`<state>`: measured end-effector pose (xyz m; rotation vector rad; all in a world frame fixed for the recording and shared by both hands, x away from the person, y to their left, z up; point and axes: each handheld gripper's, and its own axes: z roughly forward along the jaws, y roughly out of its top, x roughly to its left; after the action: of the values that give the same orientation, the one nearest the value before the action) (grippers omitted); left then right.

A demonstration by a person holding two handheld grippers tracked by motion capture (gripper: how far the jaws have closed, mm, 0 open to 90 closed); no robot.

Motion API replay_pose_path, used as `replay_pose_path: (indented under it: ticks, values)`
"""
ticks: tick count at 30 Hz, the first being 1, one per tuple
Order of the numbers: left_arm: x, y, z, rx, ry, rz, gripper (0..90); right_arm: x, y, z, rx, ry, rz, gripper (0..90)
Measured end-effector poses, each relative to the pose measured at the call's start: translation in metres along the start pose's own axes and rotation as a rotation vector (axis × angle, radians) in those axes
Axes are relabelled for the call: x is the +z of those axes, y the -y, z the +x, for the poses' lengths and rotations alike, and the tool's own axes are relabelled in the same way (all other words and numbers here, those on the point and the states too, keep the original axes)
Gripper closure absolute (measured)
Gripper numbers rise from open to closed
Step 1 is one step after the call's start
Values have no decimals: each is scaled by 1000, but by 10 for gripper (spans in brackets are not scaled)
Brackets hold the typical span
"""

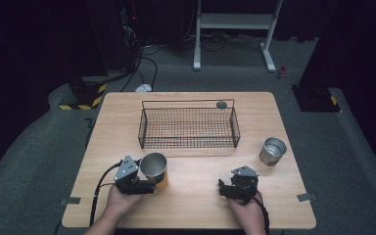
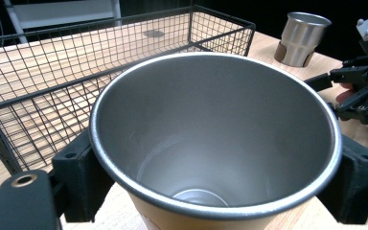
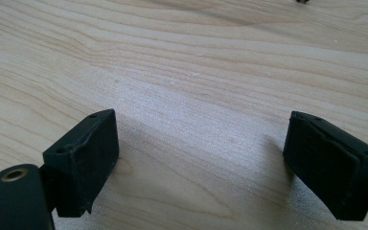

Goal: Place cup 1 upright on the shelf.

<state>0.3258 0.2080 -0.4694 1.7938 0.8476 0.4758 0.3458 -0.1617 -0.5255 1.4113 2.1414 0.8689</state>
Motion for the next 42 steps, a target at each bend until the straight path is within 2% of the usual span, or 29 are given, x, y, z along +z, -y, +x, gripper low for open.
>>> replay_pose_path:
  ticks: [5, 9, 14, 15, 19, 25, 32, 42]
  values:
    - [0, -6, 3, -7, -21, -9, 142, 0, 0, -1, -8, -1, -1, 119]
    - [-1, -11, 5, -20, -16, -16, 142, -1, 1, 0, -5, -2, 0, 119]
    - [0, -17, 7, -31, -1, -3, 141, -1, 1, 0, -2, -1, 0, 119]
    - [-1, -19, 7, -19, -8, -6, 141, -1, 1, 0, -2, -1, 0, 118]
    - [1, -22, 5, -27, -8, -11, 141, -1, 1, 0, -8, -3, -1, 118]
    - [4, -31, 1, 0, -1, -11, 141, -1, 1, 0, -8, -3, -1, 118]
    - [8, -40, 2, -14, -8, -22, 140, -1, 1, 0, -9, -2, -2, 118]
    - [16, -56, -2, 11, -15, -48, 140, -1, 1, 0, -8, -2, 1, 118]
